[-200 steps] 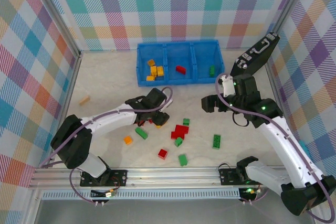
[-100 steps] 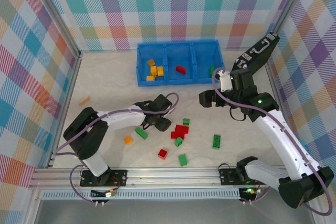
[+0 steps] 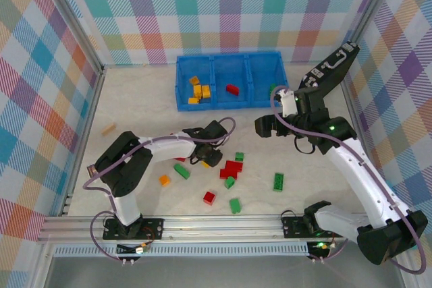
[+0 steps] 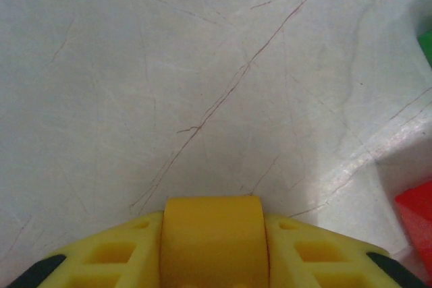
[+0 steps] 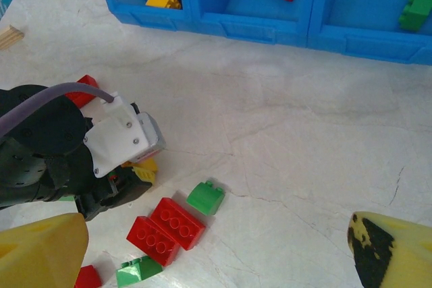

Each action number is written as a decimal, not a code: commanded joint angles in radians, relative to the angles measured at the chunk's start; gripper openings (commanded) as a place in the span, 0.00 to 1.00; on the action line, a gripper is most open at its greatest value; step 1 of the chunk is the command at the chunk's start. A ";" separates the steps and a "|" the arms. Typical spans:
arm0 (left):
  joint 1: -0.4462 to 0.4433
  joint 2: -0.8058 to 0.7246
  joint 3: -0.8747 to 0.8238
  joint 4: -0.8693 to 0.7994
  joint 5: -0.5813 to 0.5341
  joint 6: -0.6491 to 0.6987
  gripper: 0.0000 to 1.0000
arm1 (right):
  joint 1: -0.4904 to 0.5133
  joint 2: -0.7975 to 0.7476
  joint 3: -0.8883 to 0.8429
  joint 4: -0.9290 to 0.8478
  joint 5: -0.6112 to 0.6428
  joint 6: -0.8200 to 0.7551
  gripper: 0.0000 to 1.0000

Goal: Sort the legos into containers by color
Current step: Pick up the lego from the center of the table, then place the lego in the container.

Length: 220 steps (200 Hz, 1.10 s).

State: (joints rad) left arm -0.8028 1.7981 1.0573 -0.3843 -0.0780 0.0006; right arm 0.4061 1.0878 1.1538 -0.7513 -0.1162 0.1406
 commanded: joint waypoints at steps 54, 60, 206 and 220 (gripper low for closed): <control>0.049 0.015 0.122 -0.146 0.055 0.000 0.19 | 0.002 0.000 0.061 -0.035 0.012 -0.044 0.99; 0.068 0.002 0.144 -0.155 0.052 0.000 0.19 | 0.002 -0.004 0.059 -0.040 0.015 -0.041 0.99; 0.389 0.306 0.728 -0.027 -0.083 -0.122 0.19 | -0.001 -0.090 -0.098 -0.052 0.021 0.105 0.99; 0.393 0.342 0.765 -0.034 -0.087 -0.117 0.21 | 0.000 -0.103 -0.131 -0.042 0.011 0.140 0.99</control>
State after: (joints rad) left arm -0.4217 2.0956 1.7576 -0.4049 -0.1589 -0.0944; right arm 0.4061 1.0119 1.0718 -0.7837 -0.0898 0.1993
